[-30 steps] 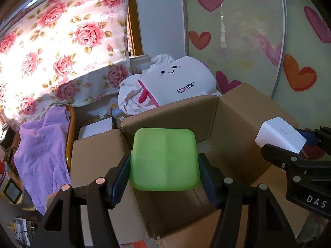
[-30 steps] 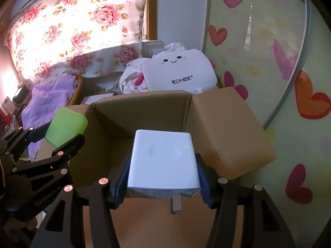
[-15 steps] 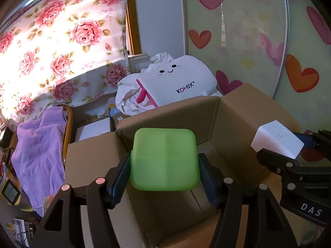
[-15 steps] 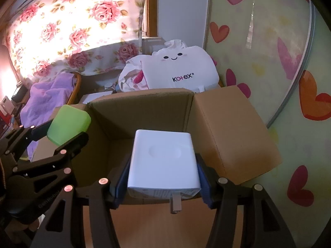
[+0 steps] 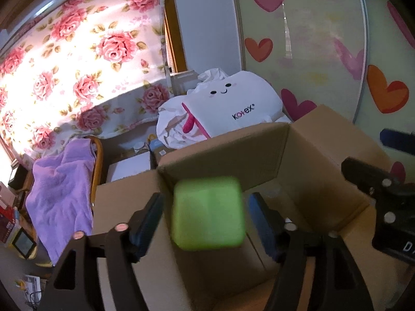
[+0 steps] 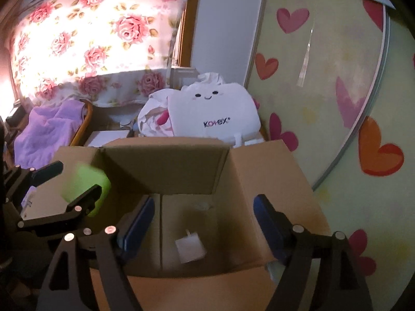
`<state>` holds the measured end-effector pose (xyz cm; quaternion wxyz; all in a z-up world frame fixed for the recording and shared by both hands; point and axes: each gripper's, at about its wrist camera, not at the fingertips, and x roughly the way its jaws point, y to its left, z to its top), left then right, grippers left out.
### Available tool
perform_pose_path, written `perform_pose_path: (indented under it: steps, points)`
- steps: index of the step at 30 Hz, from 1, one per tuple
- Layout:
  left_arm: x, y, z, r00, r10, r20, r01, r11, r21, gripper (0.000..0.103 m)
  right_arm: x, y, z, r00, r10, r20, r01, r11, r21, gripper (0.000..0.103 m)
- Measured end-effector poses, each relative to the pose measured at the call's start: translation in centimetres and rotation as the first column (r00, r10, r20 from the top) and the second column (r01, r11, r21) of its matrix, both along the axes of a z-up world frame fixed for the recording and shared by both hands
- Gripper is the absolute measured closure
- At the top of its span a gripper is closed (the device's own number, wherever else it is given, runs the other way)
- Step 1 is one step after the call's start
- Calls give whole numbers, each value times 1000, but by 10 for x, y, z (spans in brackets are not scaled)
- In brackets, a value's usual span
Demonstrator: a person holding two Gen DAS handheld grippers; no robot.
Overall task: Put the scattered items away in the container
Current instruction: 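Open both tools to drop the green case and white box into the cardboard box, then withdraw both tools and move the right tool toward the black zippered case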
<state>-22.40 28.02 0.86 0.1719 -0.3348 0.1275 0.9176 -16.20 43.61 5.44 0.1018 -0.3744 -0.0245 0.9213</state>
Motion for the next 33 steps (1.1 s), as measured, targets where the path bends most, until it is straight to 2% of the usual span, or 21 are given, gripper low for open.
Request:
perform_pose_path:
  steps: [3, 10, 18, 22, 33]
  points:
    - [2, -2, 4, 1000, 2, -18, -2, 1000, 17, 18, 2, 1, -4, 1000, -5, 13, 5, 1000, -17, 21]
    - [-1, -5, 3, 1000, 11, 5, -11, 1000, 25, 18, 7, 1, -5, 1000, 0, 23, 1, 999, -37, 21]
    - [12, -22, 10, 999, 36, -7, -35, 999, 40, 18, 20, -7, -7, 999, 12, 46, -8, 997, -79, 21]
    - [19, -45, 12, 998, 70, -2, -70, 996, 55, 18, 23, -26, -3, 998, 38, 44, -34, 996, -86, 21]
    - [47, -133, 11, 983, 181, 7, -181, 981, 68, 18, 38, -113, -3, 989, 142, 39, -138, 986, -88, 21]
